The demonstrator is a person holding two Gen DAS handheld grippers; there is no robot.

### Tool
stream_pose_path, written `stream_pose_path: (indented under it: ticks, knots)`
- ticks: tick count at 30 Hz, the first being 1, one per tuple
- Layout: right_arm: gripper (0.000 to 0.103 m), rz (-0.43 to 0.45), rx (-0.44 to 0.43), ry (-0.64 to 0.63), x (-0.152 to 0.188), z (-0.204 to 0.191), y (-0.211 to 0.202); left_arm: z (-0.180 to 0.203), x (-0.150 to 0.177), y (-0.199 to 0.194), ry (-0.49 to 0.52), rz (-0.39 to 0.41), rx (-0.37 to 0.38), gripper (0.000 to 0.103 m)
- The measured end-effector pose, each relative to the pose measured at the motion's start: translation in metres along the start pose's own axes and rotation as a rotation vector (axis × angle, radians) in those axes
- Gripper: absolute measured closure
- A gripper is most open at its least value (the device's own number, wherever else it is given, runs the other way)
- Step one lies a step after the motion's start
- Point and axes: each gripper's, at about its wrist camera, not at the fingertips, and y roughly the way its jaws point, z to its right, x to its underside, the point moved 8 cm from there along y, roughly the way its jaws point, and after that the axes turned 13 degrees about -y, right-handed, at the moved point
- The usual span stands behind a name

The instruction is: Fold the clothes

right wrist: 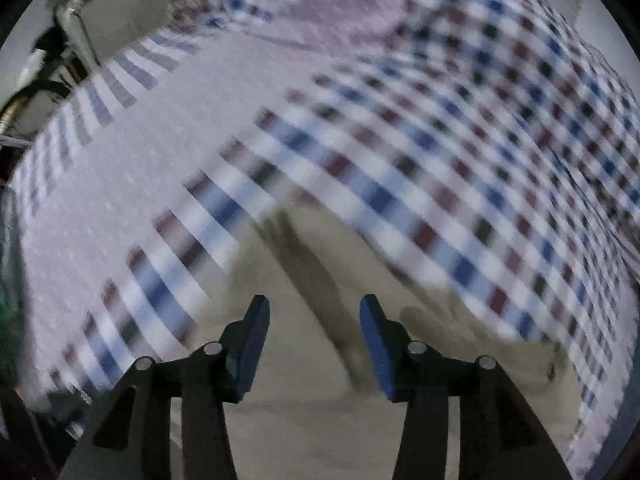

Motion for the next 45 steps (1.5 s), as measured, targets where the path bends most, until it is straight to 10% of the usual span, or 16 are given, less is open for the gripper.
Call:
stream_pose_path:
  ticks: [8, 9, 10, 11, 17, 22, 25, 28, 33, 38, 45]
  knots:
    - [0.055, -0.079, 0.01, 0.007, -0.042, -0.032, 0.042, -0.002, 0.001, 0.001, -0.005, -0.005, 0.014, 0.1]
    - [0.06, -0.099, 0.017, 0.007, -0.041, -0.032, 0.048, -0.002, 0.001, 0.0, -0.006, -0.005, 0.017, 0.101]
    - [0.097, -0.113, 0.015, 0.019, -0.041, -0.032, 0.054, -0.002, 0.001, 0.0, -0.007, -0.004, 0.02, 0.101]
    - [0.098, -0.11, -0.002, 0.033, -0.041, -0.033, 0.054, -0.002, 0.001, 0.0, -0.007, -0.004, 0.023, 0.101]
    - [0.098, 0.09, -0.096, 0.124, -0.061, -0.028, 0.02, 0.003, -0.01, -0.025, 0.028, 0.131, -0.001, 0.101]
    - [0.095, -0.001, -0.052, 0.149, -0.038, -0.02, 0.046, -0.01, 0.001, -0.001, 0.009, 0.02, -0.066, 0.101]
    - [0.057, 0.077, -0.024, 0.149, -0.043, -0.026, 0.016, -0.011, 0.002, 0.0, 0.017, 0.011, -0.079, 0.1]
    - [0.05, 0.165, -0.004, 0.139, -0.04, -0.027, -0.027, -0.013, 0.001, 0.0, 0.011, -0.004, -0.076, 0.097]
    - [0.048, 0.208, -0.037, 0.186, 0.024, -0.007, -0.079, -0.019, -0.001, -0.005, -0.03, -0.031, -0.035, 0.092]
    - [0.048, 0.192, 0.005, 0.336, 0.043, 0.111, -0.019, -0.026, -0.009, -0.019, -0.063, -0.013, -0.03, 0.063]
    - [0.048, 0.251, 0.103, 0.66, 0.193, 0.201, -0.064, -0.055, -0.028, -0.047, -0.222, 0.094, -0.013, 0.039]
